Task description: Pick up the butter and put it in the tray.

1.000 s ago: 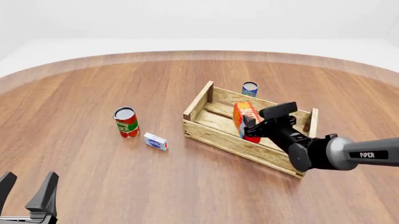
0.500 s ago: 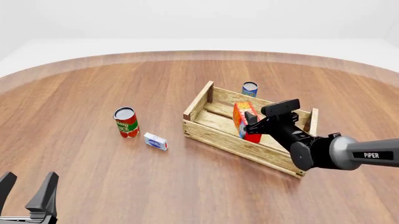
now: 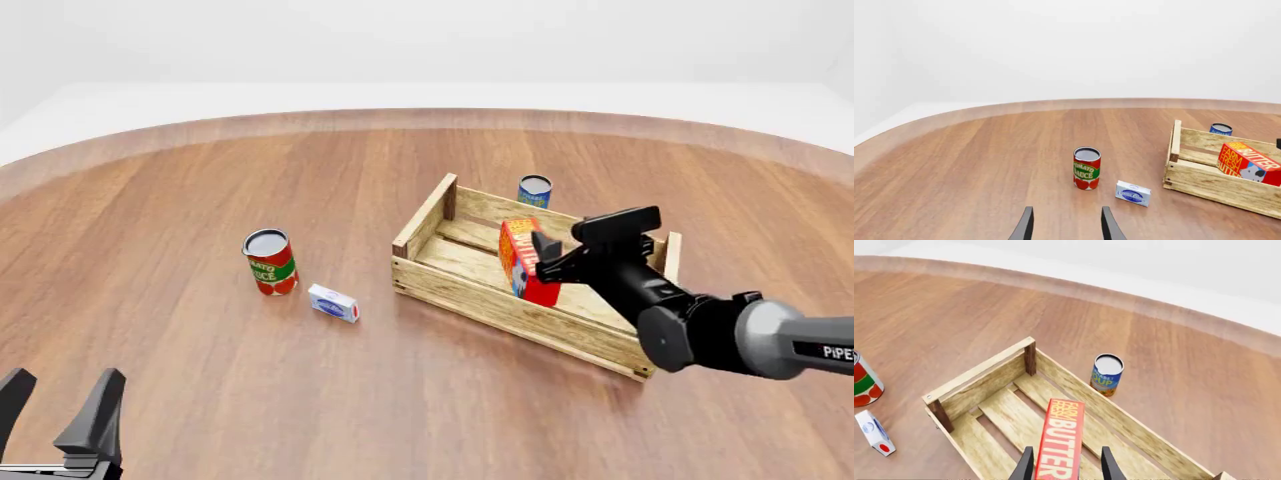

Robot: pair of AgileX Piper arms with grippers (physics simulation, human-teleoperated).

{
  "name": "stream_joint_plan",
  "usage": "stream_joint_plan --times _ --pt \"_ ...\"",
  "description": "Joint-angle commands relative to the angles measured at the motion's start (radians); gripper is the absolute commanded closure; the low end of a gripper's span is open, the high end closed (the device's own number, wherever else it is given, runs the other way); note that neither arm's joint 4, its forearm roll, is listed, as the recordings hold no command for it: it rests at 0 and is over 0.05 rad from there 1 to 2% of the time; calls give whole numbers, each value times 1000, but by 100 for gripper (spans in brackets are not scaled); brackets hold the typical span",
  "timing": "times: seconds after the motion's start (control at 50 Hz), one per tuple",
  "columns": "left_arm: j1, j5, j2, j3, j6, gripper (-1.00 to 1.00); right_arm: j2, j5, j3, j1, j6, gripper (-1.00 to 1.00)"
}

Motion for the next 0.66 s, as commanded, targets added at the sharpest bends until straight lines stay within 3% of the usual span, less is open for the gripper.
stream_joint_plan --times 0.02,0.62,0.66 --pt "0 0 0 0 0 -100 -91 18 41 -3 -3 -100" --pt "0 0 0 0 0 -100 -353 98 113 -10 20 -100" --pt "0 0 0 0 0 -100 -375 109 116 -12 40 -100"
